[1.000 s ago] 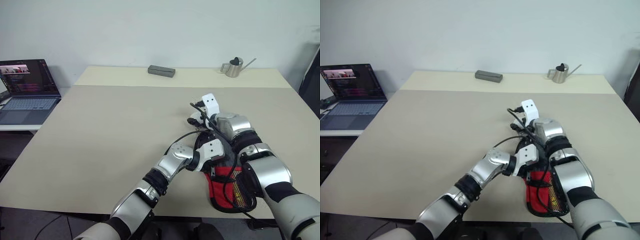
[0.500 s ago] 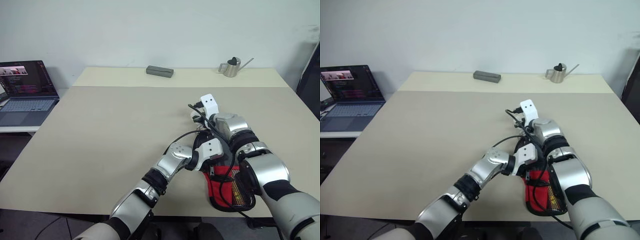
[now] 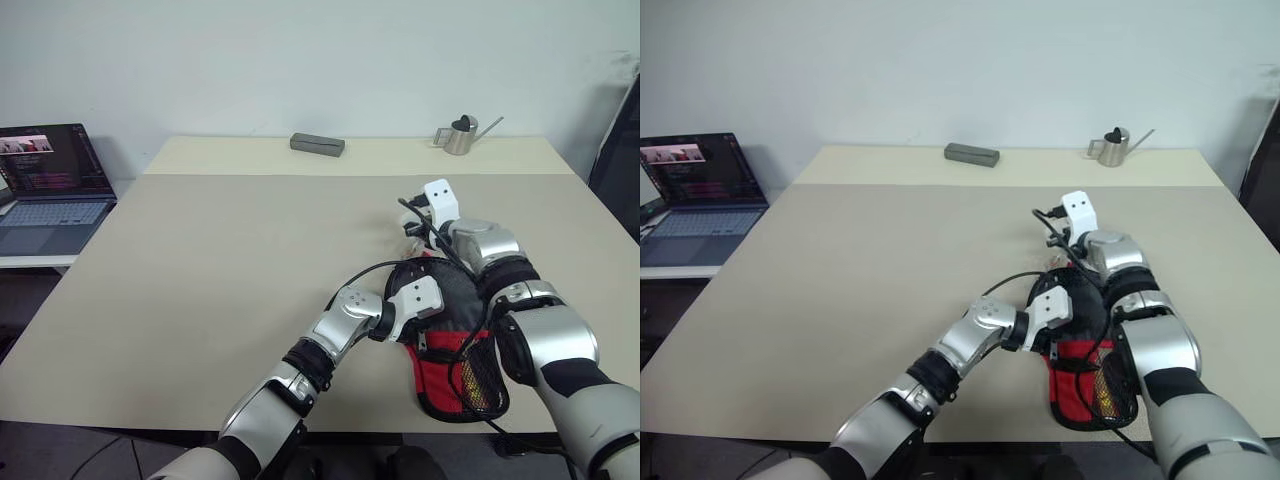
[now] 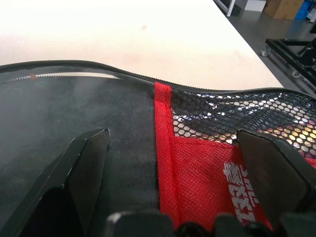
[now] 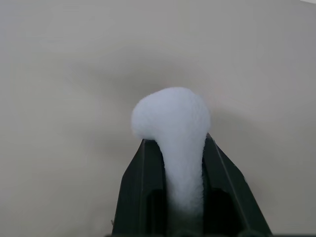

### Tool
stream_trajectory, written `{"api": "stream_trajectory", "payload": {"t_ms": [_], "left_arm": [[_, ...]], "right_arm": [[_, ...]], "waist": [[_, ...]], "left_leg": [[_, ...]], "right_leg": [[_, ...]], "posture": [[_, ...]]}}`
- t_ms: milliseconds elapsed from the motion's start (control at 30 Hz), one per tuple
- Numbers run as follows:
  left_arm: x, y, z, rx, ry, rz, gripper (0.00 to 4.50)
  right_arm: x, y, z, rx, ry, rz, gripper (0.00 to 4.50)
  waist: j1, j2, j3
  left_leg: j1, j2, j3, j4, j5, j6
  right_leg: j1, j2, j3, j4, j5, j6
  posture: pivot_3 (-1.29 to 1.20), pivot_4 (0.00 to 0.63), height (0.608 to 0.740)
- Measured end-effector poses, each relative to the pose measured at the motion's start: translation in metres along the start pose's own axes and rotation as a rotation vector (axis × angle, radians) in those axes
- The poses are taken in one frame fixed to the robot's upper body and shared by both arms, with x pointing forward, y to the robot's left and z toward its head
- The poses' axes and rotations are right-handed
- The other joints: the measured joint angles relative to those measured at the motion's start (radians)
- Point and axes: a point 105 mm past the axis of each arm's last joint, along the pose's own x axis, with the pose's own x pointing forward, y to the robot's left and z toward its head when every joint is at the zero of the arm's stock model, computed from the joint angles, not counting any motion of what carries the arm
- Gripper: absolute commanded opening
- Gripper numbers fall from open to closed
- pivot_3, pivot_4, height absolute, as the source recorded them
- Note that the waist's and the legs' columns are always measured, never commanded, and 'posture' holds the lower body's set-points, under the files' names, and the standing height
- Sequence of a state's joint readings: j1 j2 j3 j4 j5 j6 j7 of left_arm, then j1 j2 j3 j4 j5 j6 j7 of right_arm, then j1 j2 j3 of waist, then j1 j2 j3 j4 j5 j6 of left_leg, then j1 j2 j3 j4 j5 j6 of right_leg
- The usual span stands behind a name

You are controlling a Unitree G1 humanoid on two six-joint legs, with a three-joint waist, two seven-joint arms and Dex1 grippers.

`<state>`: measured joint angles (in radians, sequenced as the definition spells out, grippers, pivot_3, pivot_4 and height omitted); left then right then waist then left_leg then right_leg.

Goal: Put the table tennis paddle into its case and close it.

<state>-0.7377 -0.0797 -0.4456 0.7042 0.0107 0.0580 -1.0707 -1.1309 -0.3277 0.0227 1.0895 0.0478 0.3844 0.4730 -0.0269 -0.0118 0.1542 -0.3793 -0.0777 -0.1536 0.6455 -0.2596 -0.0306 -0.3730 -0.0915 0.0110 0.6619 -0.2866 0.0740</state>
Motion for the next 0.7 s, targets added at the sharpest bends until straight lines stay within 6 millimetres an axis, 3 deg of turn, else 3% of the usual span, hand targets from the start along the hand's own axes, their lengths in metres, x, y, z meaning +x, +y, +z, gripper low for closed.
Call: {"api": "stream_trajectory", "payload": {"t_ms": [400, 700], "left_arm": [[-0.001, -0.002, -0.002, -0.007, -0.004, -0.003, 4.50], [-0.001, -0.002, -0.003, -0.009, -0.003, -0.003, 4.50]], "right_arm": [[-0.011, -0.019, 0.006, -0.010, -0.018, -0.039, 0.33], [-0.018, -0.031, -0.003, -0.010, -0.003, -0.078, 0.33]], "waist": [[0.000, 0.000, -0.002], [-0.001, 0.000, -0.003]], "left_leg": [[0.000, 0.000, 0.000, 0.000, 0.000, 0.000], [0.001, 0.001, 0.001, 0.000, 0.000, 0.001]], "right_leg": [[0.000, 0.000, 0.000, 0.000, 0.000, 0.000], [0.001, 0.001, 0.000, 0.000, 0.000, 0.000]], "posture": [[0.00, 0.150, 0.740], [0.00, 0.150, 0.740]]}}
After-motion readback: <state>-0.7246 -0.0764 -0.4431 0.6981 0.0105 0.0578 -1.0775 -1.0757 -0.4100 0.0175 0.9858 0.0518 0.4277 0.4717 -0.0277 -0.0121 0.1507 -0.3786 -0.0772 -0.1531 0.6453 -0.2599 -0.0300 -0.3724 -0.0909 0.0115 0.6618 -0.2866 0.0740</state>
